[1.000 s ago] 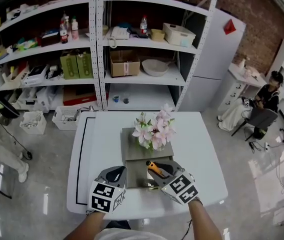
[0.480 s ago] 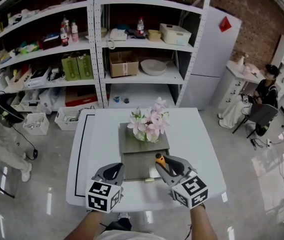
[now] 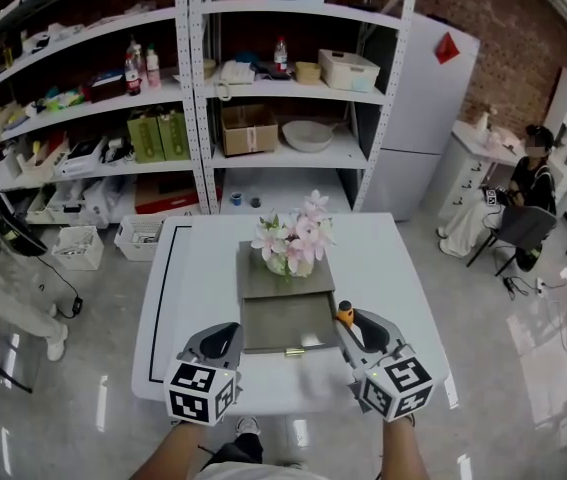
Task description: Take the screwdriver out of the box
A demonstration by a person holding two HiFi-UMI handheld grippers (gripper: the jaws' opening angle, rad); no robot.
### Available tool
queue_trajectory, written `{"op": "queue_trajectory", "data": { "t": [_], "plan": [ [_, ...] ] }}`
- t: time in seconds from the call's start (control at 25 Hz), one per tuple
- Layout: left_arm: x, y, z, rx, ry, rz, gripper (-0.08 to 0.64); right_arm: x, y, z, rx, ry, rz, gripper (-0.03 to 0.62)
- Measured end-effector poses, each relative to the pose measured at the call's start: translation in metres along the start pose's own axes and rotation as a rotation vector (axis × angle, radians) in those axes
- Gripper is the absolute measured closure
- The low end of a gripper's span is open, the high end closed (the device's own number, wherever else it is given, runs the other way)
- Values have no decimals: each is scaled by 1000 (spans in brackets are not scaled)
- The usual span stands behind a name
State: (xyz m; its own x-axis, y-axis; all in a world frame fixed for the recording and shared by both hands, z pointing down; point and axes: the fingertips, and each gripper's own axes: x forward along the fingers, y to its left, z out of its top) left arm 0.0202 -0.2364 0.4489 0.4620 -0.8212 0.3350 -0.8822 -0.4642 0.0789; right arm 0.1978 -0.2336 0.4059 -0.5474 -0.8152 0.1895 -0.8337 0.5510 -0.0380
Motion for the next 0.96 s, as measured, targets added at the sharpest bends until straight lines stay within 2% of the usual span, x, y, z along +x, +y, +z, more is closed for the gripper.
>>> {"op": "queue_trajectory", "data": {
  "t": [0.24, 0.96],
  "plan": [
    [-6, -6, -2, -4, -4, 10, 557, -11, -2, -6, 45, 2, -15, 479],
    [-11, -9, -7, -10, 5, 10, 557, -22, 2, -6, 32, -3, -22, 479]
  ]
}}
